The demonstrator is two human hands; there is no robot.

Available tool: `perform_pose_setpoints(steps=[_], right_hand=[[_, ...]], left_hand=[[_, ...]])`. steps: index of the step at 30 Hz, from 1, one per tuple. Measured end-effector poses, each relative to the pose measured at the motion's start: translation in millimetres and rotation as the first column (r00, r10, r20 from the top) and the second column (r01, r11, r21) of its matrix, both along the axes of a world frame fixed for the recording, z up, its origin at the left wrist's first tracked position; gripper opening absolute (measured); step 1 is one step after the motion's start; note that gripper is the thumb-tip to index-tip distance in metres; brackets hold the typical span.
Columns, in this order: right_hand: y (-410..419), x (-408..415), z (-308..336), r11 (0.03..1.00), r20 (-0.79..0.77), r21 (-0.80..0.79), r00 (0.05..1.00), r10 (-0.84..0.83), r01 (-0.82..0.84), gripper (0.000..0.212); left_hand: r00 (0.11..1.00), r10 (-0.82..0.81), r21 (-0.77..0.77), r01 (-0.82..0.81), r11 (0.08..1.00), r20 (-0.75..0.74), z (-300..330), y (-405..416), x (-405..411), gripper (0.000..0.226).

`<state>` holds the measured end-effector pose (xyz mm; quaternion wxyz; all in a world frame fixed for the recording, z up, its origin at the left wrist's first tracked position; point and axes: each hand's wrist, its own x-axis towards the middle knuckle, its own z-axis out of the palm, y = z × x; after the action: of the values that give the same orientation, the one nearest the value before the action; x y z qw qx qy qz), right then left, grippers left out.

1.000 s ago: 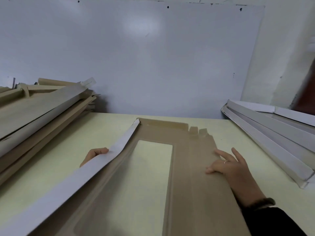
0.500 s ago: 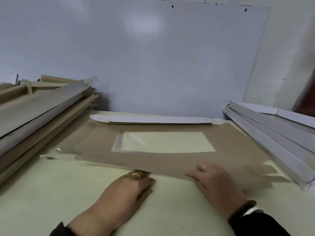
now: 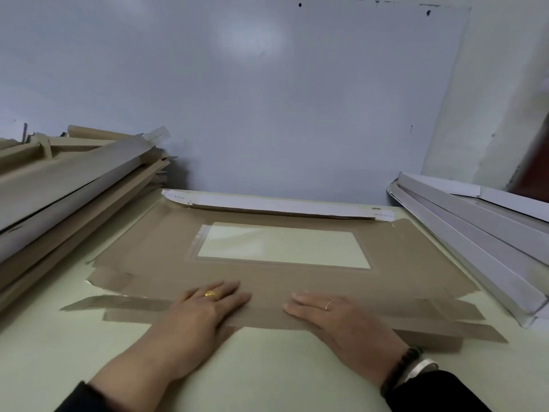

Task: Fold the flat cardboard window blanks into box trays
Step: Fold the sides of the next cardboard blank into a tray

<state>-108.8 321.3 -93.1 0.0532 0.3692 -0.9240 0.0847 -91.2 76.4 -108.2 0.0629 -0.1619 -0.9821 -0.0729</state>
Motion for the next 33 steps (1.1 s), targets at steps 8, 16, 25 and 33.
perform_pose_setpoints(steps=[8, 16, 25, 33], right_hand=[[51.3, -12.1, -11.2, 0.982, 0.123, 0.135, 0.981, -0.150, 0.133, 0.078], [114.3, 0.3, 1.4, 0.887, 0.257, -0.221, 0.901, -0.348, 0.405, 0.054], [121.6, -2.2, -2.7, 0.761, 0.064, -0.371, 0.832, -0.552, 0.533, 0.023], [103.2, -12.5, -1.3, 0.734, -0.198, -0.245, 0.709, -0.677, 0.633, 0.022]], left_hand=[[0.968, 0.117, 0.187, -0.160, 0.969, 0.222, 2.9, -64.4, 1.4, 0.073], [0.976, 0.110, 0.544, -0.197, 0.815, 0.187, 6.9, -105.2, 2.9, 0.028], [0.920, 0.391, 0.531, -0.331, 0.780, -0.002, 6.2, -118.2, 6.4, 0.016], [0.828, 0.559, 0.384, -0.504, 0.774, -0.039, 22.8, -98.4, 15.2, 0.030]])
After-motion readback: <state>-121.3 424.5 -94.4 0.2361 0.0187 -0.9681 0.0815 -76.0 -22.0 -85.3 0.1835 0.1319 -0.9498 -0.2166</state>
